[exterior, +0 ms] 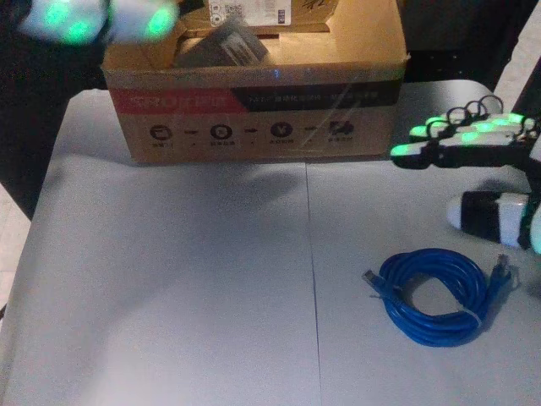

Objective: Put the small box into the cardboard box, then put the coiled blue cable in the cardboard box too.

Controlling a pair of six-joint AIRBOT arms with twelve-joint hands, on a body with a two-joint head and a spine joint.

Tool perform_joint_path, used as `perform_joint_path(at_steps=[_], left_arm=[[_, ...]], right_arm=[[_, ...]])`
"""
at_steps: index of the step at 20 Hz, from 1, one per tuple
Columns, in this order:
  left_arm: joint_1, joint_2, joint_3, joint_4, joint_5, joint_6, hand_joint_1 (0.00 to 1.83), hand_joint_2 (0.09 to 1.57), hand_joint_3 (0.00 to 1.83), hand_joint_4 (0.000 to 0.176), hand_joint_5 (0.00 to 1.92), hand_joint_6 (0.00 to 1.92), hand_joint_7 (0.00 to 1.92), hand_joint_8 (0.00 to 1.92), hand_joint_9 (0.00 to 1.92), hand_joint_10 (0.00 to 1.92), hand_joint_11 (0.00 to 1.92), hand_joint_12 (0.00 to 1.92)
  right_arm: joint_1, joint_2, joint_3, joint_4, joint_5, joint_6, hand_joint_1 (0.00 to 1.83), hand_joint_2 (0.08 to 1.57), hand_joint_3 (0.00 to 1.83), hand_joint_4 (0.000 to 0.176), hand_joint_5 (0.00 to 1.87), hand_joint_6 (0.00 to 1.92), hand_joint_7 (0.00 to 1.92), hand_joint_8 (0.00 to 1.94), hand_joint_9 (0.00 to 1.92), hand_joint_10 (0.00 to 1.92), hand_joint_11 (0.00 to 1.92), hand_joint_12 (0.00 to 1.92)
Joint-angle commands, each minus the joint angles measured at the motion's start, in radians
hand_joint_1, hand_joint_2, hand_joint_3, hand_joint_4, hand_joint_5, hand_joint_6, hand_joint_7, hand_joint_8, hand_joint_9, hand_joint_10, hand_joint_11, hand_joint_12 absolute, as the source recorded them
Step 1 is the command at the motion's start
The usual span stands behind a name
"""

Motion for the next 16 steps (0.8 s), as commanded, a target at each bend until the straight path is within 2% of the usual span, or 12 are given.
perform_joint_path(at_steps=[1,3,4,6,7,8,9,10,11,12,15,16], left_arm=[[0.024,0.027,-0.025,-0.032,-0.176,0.000,0.50,0.85,0.00,0.158,0.24,0.00,0.30,0.00,0.28,0.01,0.00,0.86],[0.125,0.091,-0.096,-0.050,-0.252,-0.008,0.50,0.83,0.00,0.174,0.23,0.00,0.27,0.00,0.27,0.00,0.00,0.95],[0.169,0.117,-0.129,-0.053,-0.284,-0.009,0.51,0.84,0.00,0.176,0.22,0.00,0.27,0.00,0.26,0.00,0.00,0.89],[0.288,0.167,-0.202,-0.078,-0.366,-0.011,0.53,0.84,0.00,0.171,0.19,0.00,0.25,0.00,0.23,0.00,0.00,0.84],[0.351,0.180,-0.227,-0.100,-0.409,-0.011,0.56,0.82,0.00,0.136,0.17,0.00,0.22,0.00,0.18,0.00,0.00,0.70],[0.412,0.188,-0.248,-0.137,-0.453,-0.011,0.57,0.81,0.00,0.125,0.19,0.00,0.20,0.00,0.14,0.01,0.00,0.55],[0.496,0.187,-0.266,-0.202,-0.511,-0.011,0.57,0.78,0.00,0.106,0.20,0.00,0.18,0.00,0.14,0.00,0.00,0.62],[0.553,0.180,-0.275,-0.242,-0.547,-0.014,0.63,0.78,0.00,0.084,0.22,0.00,0.18,0.00,0.17,0.01,0.00,0.86],[0.582,0.172,-0.280,-0.264,-0.570,-0.020,0.65,0.77,0.00,0.092,0.22,0.00,0.17,0.00,0.17,0.01,0.00,0.91],[0.624,0.159,-0.284,-0.288,-0.607,-0.043,0.66,0.77,0.00,0.115,0.20,0.00,0.15,0.00,0.18,0.01,0.00,0.96],[0.669,0.153,-0.299,-0.313,-0.650,-0.057,0.61,0.76,0.00,0.117,0.19,0.00,0.14,0.00,0.16,0.00,0.00,0.80],[0.673,0.153,-0.301,-0.314,-0.652,-0.058,0.62,0.76,0.00,0.123,0.19,0.00,0.14,0.00,0.15,0.00,0.00,0.78]], right_arm=[[0.015,0.004,0.004,0.016,0.122,0.012,0.01,1.39,0.00,0.155,0.29,0.00,0.21,0.00,0.16,0.00,0.00,0.29],[0.015,0.009,0.003,0.015,0.122,0.017,0.02,1.39,0.00,0.152,0.29,0.00,0.21,0.00,0.16,0.00,0.00,0.32],[0.015,0.009,0.003,0.014,0.122,0.021,0.00,1.39,0.00,0.155,0.26,0.00,0.21,0.00,0.15,0.00,0.00,0.33],[0.014,0.008,0.003,-0.004,0.122,0.046,0.10,1.35,0.00,0.174,0.24,0.00,0.18,0.00,0.13,0.00,0.00,0.37],[0.014,0.006,0.003,-0.022,0.122,0.064,0.19,1.28,0.00,0.176,0.24,0.00,0.17,0.00,0.13,0.00,0.00,0.38],[0.013,0.003,0.003,-0.034,0.122,0.073,0.23,1.26,0.00,0.176,0.23,0.00,0.15,0.00,0.13,0.00,0.00,0.40],[0.013,-0.005,0.004,-0.038,0.115,0.076,0.26,1.23,0.00,0.176,0.23,0.00,0.16,0.00,0.16,0.00,0.00,0.49],[0.013,-0.011,0.004,-0.039,0.104,0.076,0.33,1.21,0.00,0.176,0.24,0.00,0.17,0.00,0.17,0.00,0.00,0.56],[0.013,-0.015,0.004,-0.042,0.094,0.076,0.37,1.19,0.00,0.176,0.24,0.00,0.17,0.00,0.17,0.00,0.00,0.56],[0.013,-0.022,0.004,-0.060,0.067,0.082,0.50,1.11,0.00,0.176,0.20,0.00,0.14,0.00,0.14,0.00,0.00,0.49],[0.013,-0.041,0.004,-0.105,-0.004,0.098,0.68,0.89,0.00,0.176,0.15,0.00,0.06,0.00,0.12,0.00,0.00,0.55],[0.013,-0.046,0.005,-0.114,-0.026,0.098,0.70,0.86,0.00,0.176,0.14,0.00,0.05,0.00,0.10,0.00,0.00,0.50]])
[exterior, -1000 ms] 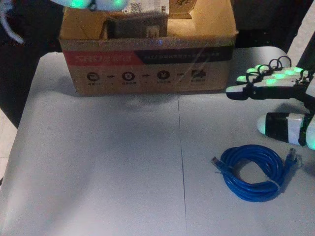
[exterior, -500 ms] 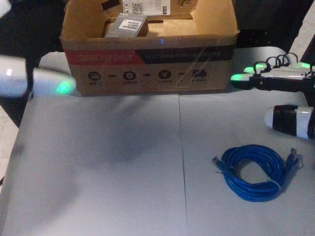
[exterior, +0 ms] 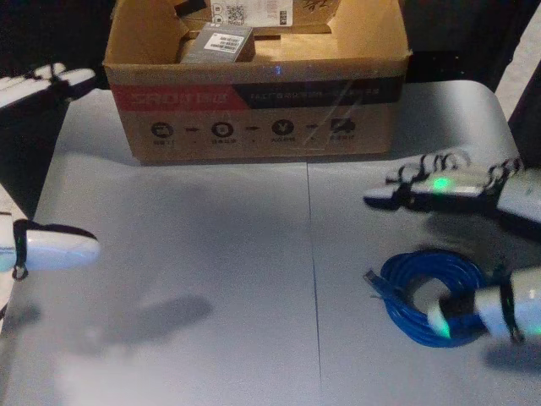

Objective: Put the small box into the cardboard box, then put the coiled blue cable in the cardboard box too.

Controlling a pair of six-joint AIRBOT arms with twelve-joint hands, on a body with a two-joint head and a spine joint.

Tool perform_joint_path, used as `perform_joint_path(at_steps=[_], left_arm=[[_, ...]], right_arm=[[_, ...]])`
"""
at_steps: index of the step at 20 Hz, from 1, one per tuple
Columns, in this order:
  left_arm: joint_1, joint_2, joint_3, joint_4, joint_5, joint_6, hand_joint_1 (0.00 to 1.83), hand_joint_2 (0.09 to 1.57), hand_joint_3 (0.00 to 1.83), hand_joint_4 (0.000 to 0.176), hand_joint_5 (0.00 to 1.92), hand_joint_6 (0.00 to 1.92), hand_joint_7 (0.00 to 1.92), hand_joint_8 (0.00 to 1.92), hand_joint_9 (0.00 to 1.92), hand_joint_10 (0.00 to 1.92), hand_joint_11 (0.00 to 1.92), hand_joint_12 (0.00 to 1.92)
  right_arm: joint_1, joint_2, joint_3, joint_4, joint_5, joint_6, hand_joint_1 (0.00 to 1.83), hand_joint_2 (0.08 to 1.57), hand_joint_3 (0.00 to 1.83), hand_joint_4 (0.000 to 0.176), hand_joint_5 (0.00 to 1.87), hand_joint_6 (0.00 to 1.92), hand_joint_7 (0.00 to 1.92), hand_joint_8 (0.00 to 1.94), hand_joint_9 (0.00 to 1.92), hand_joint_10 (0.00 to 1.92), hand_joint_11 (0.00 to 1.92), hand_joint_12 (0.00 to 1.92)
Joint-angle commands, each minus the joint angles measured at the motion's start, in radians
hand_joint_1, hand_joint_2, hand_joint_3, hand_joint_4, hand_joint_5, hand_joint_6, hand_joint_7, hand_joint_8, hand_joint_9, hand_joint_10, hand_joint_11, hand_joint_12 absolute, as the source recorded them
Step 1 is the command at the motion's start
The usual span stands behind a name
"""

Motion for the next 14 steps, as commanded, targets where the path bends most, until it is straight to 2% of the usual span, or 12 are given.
perform_joint_path(at_steps=[1,2,3,5,6,11,14], left_arm=[[-0.003,-0.002,0.001,-0.026,-0.131,-0.007,0.64,0.77,0.00,0.122,0.19,0.00,0.14,0.00,0.15,0.00,0.00,0.77],[-0.001,-0.002,0.000,-0.028,-0.136,-0.007,0.63,0.77,0.00,0.124,0.19,0.00,0.14,0.00,0.16,0.00,0.00,0.79],[0.001,-0.005,-0.001,-0.033,-0.142,-0.007,0.65,0.78,0.00,0.120,0.20,0.00,0.15,0.00,0.16,0.00,0.00,0.77],[0.002,-0.008,-0.001,-0.039,-0.147,-0.007,0.68,0.77,0.00,0.134,0.21,0.00,0.16,0.00,0.16,0.00,0.00,0.73],[0.002,-0.009,-0.001,-0.039,-0.147,-0.007,0.68,0.77,0.00,0.129,0.21,0.00,0.16,0.00,0.16,0.00,0.00,0.71],[0.003,-0.011,0.000,-0.038,-0.146,-0.011,0.74,0.76,0.00,0.143,0.21,0.00,0.15,0.00,0.15,0.00,0.00,0.65],[0.003,-0.012,0.000,-0.036,-0.148,-0.017,0.75,0.76,0.00,0.149,0.21,0.00,0.15,0.00,0.14,0.00,0.00,0.64]], right_arm=[[0.013,-0.001,0.007,0.013,0.078,0.008,0.72,0.82,0.00,0.176,0.06,0.00,0.01,0.00,0.06,0.00,0.00,0.49],[0.013,-0.007,0.013,0.002,0.053,0.008,0.74,0.80,0.00,0.176,0.05,0.00,0.00,0.00,0.05,0.00,0.00,0.49],[0.014,-0.015,0.023,-0.009,0.021,0.008,0.77,0.77,0.00,0.176,0.02,0.00,0.00,0.00,0.07,0.00,0.00,0.54],[0.014,-0.028,0.035,-0.020,-0.017,0.008,0.81,0.74,0.00,0.176,0.03,0.00,0.00,0.00,0.10,0.01,0.00,0.63],[0.014,-0.032,0.039,-0.023,-0.026,0.008,0.83,0.74,0.00,0.176,0.04,0.00,0.00,0.00,0.11,0.01,0.00,0.65],[0.026,-0.057,0.065,-0.047,-0.095,0.008,0.95,0.81,0.00,0.176,0.16,0.01,0.02,0.00,0.08,0.00,0.00,0.49],[0.037,-0.072,0.079,-0.070,-0.138,0.008,1.01,0.81,0.00,0.176,0.27,0.00,0.09,0.00,0.14,0.01,0.00,0.59]])
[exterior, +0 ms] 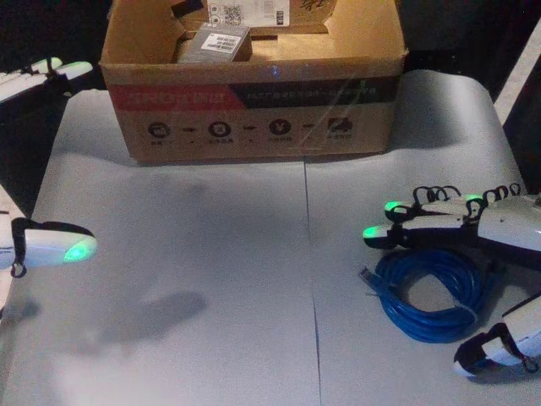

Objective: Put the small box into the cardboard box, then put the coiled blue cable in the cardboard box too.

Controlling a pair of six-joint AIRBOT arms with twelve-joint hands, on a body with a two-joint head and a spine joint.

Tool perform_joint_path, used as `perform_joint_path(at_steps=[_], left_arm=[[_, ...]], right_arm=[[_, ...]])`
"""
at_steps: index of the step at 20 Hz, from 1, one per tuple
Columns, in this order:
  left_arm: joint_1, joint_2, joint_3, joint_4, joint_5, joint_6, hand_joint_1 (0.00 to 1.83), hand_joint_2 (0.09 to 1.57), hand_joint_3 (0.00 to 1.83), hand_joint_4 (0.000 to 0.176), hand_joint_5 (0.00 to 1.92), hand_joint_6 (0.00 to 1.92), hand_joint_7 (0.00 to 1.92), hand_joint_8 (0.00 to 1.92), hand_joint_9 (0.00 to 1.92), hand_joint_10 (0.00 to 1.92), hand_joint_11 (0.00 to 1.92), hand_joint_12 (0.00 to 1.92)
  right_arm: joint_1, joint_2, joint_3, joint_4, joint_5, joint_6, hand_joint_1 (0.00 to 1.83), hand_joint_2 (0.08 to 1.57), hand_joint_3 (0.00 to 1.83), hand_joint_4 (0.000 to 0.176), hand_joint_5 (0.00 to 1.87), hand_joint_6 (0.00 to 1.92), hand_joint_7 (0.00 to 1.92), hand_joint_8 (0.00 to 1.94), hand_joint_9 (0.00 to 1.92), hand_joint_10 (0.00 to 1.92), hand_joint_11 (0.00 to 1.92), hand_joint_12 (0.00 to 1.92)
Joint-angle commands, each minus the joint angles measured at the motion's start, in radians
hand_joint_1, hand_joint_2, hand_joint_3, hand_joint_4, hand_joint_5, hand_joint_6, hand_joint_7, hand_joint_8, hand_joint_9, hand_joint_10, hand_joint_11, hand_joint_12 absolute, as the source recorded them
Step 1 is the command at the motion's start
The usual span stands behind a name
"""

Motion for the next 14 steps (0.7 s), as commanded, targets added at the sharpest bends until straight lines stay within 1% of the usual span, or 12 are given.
perform_joint_path(at_steps=[1,2,3,4,5,6,8,10,11,12,13,14], left_arm=[[-0.004,-0.006,0.002,-0.006,-0.126,-0.008,0.75,0.77,0.00,0.148,0.20,0.00,0.15,0.00,0.14,0.00,0.00,0.64],[-0.004,-0.008,0.003,-0.006,-0.128,-0.010,0.74,0.77,0.00,0.146,0.20,0.00,0.15,0.00,0.15,0.00,0.00,0.63],[-0.004,-0.009,0.003,-0.006,-0.128,-0.012,0.73,0.76,0.00,0.154,0.20,0.00,0.14,0.00,0.14,0.00,0.00,0.61],[-0.004,-0.009,0.004,-0.006,-0.127,-0.015,0.73,0.76,0.00,0.155,0.19,0.00,0.14,0.00,0.15,0.00,0.00,0.60],[-0.004,-0.009,0.004,-0.006,-0.127,-0.017,0.73,0.76,0.00,0.147,0.19,0.00,0.14,0.00,0.15,0.00,0.00,0.60],[-0.004,-0.010,0.004,-0.005,-0.126,-0.017,0.74,0.76,0.00,0.153,0.19,0.00,0.13,0.00,0.15,0.00,0.00,0.60],[-0.004,-0.011,0.004,-0.004,-0.126,-0.020,0.72,0.77,0.00,0.158,0.19,0.00,0.14,0.00,0.16,0.00,0.00,0.62],[-0.004,-0.014,0.005,-0.004,-0.124,-0.023,0.73,0.77,0.00,0.148,0.20,0.00,0.15,0.00,0.17,0.01,0.00,0.62],[-0.004,-0.015,0.006,-0.004,-0.123,-0.024,0.75,0.77,0.00,0.150,0.20,0.00,0.15,0.00,0.17,0.01,0.00,0.62],[-0.004,-0.015,0.006,-0.004,-0.122,-0.025,0.76,0.77,0.00,0.149,0.21,0.01,0.16,0.01,0.18,0.01,0.00,0.62],[-0.004,-0.016,0.007,-0.004,-0.122,-0.026,0.76,0.77,0.00,0.146,0.21,0.01,0.16,0.01,0.19,0.01,0.00,0.62],[-0.003,-0.017,0.007,-0.004,-0.122,-0.027,0.75,0.76,0.00,0.146,0.21,0.01,0.16,0.01,0.19,0.01,0.00,0.62]], right_arm=[[0.009,-0.016,0.006,0.008,0.020,0.005,1.00,0.82,0.00,0.176,0.27,0.00,0.10,0.01,0.15,0.01,0.00,0.60],[0.009,-0.019,0.008,0.004,0.013,0.005,0.99,0.83,0.00,0.176,0.25,0.00,0.11,0.00,0.15,0.00,0.00,0.54],[0.009,-0.019,0.008,0.000,0.009,0.005,0.98,0.84,0.00,0.176,0.25,0.00,0.12,0.01,0.15,0.01,0.00,0.54],[0.009,-0.019,0.009,-0.004,0.007,0.005,0.99,0.83,0.00,0.176,0.28,0.00,0.15,0.01,0.18,0.01,0.00,0.59],[0.009,-0.019,0.009,-0.006,0.005,0.005,0.99,0.83,0.00,0.176,0.30,0.00,0.20,0.01,0.21,0.01,0.00,0.65],[0.009,-0.019,0.009,-0.007,0.004,0.005,0.99,0.85,0.00,0.174,0.32,0.00,0.25,0.01,0.26,0.01,0.00,0.70],[0.009,-0.019,0.008,-0.007,0.004,0.005,0.98,0.87,0.00,0.139,0.37,0.00,0.38,0.01,0.39,0.02,0.04,0.80],[0.009,-0.019,0.008,-0.007,0.004,0.005,1.05,0.88,0.00,0.067,0.49,0.01,0.52,0.03,0.58,0.07,0.22,0.86],[0.009,-0.019,0.008,-0.007,0.004,0.005,1.14,0.91,0.00,0.000,0.68,0.01,0.63,0.21,0.57,0.71,0.38,1.15],[0.009,-0.019,0.007,-0.007,0.004,0.005,1.14,0.95,0.01,0.000,0.74,0.01,0.48,0.68,0.45,1.24,0.46,1.29],[0.010,-0.019,0.006,-0.007,0.004,0.005,1.16,1.01,0.00,0.000,0.83,0.01,0.32,1.30,0.45,1.65,0.54,1.61],[0.011,-0.019,0.006,-0.007,0.004,0.005,1.16,1.09,0.01,0.000,0.93,0.80,0.33,1.49,0.51,1.80,0.62,1.73]])
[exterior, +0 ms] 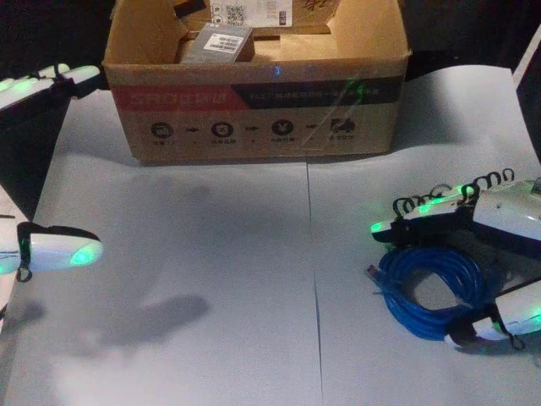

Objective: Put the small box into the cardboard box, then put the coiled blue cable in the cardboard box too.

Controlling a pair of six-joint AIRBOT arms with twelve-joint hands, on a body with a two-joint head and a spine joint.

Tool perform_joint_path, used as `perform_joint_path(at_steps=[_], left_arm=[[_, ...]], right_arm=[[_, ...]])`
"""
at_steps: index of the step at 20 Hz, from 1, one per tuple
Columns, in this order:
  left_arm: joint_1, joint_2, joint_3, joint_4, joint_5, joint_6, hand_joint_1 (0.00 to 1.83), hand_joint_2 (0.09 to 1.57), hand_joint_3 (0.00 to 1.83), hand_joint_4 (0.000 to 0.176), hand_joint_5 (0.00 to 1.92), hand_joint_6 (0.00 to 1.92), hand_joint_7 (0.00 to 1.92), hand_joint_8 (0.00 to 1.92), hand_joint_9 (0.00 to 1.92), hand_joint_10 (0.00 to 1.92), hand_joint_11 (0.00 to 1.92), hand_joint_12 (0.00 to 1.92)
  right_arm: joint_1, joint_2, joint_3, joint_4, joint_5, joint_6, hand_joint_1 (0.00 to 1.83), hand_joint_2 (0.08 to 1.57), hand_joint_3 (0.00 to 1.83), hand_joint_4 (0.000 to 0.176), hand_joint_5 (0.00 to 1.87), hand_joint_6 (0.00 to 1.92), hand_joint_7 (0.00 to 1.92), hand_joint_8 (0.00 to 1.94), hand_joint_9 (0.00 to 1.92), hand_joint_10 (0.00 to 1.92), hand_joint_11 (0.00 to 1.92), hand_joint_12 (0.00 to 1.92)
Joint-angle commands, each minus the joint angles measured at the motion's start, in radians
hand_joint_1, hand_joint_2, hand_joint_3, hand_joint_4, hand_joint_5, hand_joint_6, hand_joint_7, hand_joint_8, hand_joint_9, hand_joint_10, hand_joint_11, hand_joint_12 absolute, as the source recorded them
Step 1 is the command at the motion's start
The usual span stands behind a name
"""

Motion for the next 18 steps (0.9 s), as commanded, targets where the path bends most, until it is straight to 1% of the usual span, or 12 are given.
perform_joint_path(at_steps=[1,2,3,6,7,8,10,12,15,16,17,18], left_arm=[[-0.003,-0.004,0.007,-0.006,-0.123,-0.008,0.75,0.76,0.00,0.144,0.21,0.01,0.16,0.00,0.19,0.01,0.00,0.62],[-0.003,-0.004,0.007,-0.006,-0.123,-0.009,0.77,0.76,0.00,0.139,0.21,0.00,0.16,0.00,0.19,0.00,0.00,0.62],[-0.003,-0.005,0.007,-0.006,-0.123,-0.010,0.80,0.77,0.00,0.129,0.21,0.00,0.15,0.00,0.19,0.01,0.00,0.62],[-0.002,-0.005,0.008,-0.006,-0.123,-0.014,0.78,0.77,0.00,0.127,0.21,0.00,0.15,0.00,0.19,0.00,0.00,0.61],[-0.001,-0.006,0.008,-0.006,-0.123,-0.014,0.79,0.77,0.00,0.123,0.21,0.00,0.15,0.00,0.19,0.00,0.00,0.61],[-0.001,-0.007,0.008,-0.006,-0.123,-0.015,0.79,0.77,0.00,0.120,0.21,0.00,0.15,0.00,0.20,0.00,0.00,0.61],[0.000,-0.010,0.010,-0.006,-0.123,-0.015,0.79,0.78,0.00,0.118,0.21,0.00,0.14,0.00,0.20,0.00,0.00,0.59],[0.001,-0.012,0.011,-0.006,-0.122,-0.017,0.76,0.78,0.00,0.132,0.21,0.00,0.14,0.00,0.20,0.00,0.00,0.58],[0.002,-0.015,0.011,-0.006,-0.121,-0.018,0.76,0.77,0.00,0.132,0.22,0.00,0.15,0.00,0.22,0.01,0.03,0.58],[0.002,-0.015,0.012,-0.006,-0.120,-0.019,0.76,0.78,0.00,0.127,0.22,0.00,0.15,0.00,0.22,0.01,0.04,0.58],[0.002,-0.016,0.012,-0.006,-0.119,-0.019,0.75,0.78,0.00,0.132,0.22,0.00,0.15,0.00,0.22,0.00,0.03,0.58],[0.002,-0.016,0.012,-0.006,-0.119,-0.019,0.75,0.78,0.00,0.144,0.23,0.00,0.16,0.00,0.22,0.00,0.02,0.61]], right_arm=[[0.002,-0.009,-0.002,-0.005,0.010,0.005,1.13,1.18,0.00,0.000,0.83,1.19,0.40,1.75,0.65,1.92,0.76,1.87],[0.005,-0.009,-0.003,-0.005,0.010,0.005,1.12,1.21,0.00,0.000,0.79,1.25,0.44,1.80,0.70,1.92,0.80,1.86],[0.007,-0.009,-0.003,-0.005,0.010,0.005,1.08,1.27,0.01,0.000,0.68,1.45,0.53,1.94,0.80,1.92,0.87,1.92],[0.011,-0.009,-0.004,-0.005,0.011,0.005,1.09,1.28,0.00,0.000,0.69,1.46,0.59,1.94,0.86,1.92,0.91,1.92],[0.011,-0.009,-0.004,-0.005,0.011,0.005,1.47,1.18,0.00,0.000,0.58,1.68,0.62,1.94,0.88,1.92,0.95,1.92],[0.012,-0.009,-0.005,-0.005,0.012,0.005,1.55,1.16,0.00,0.000,0.58,1.91,0.66,1.94,0.93,1.92,1.03,1.92],[0.016,-0.009,-0.005,-0.005,0.016,0.005,1.59,1.17,0.00,0.000,0.65,1.92,0.73,1.94,1.00,1.92,1.10,1.92],[0.023,-0.004,-0.007,-0.005,0.031,0.005,1.59,1.19,0.00,0.000,0.67,1.92,0.84,1.94,1.08,1.92,1.14,1.92],[0.041,0.023,-0.022,-0.005,0.085,0.006,1.60,1.21,0.00,0.000,0.71,1.92,1.05,1.94,1.37,1.92,1.31,1.92],[0.048,0.032,-0.027,-0.005,0.102,0.008,1.62,1.21,0.00,0.000,0.72,1.92,1.10,1.94,1.43,1.92,1.35,1.92],[0.053,0.040,-0.031,-0.005,0.116,0.011,1.64,1.20,0.00,0.000,0.72,1.92,1.15,1.94,1.46,1.92,1.37,1.92],[0.054,0.052,-0.035,-0.005,0.141,0.021,1.64,1.18,0.00,0.017,0.78,1.92,1.22,1.94,1.51,1.92,1.47,1.92]])
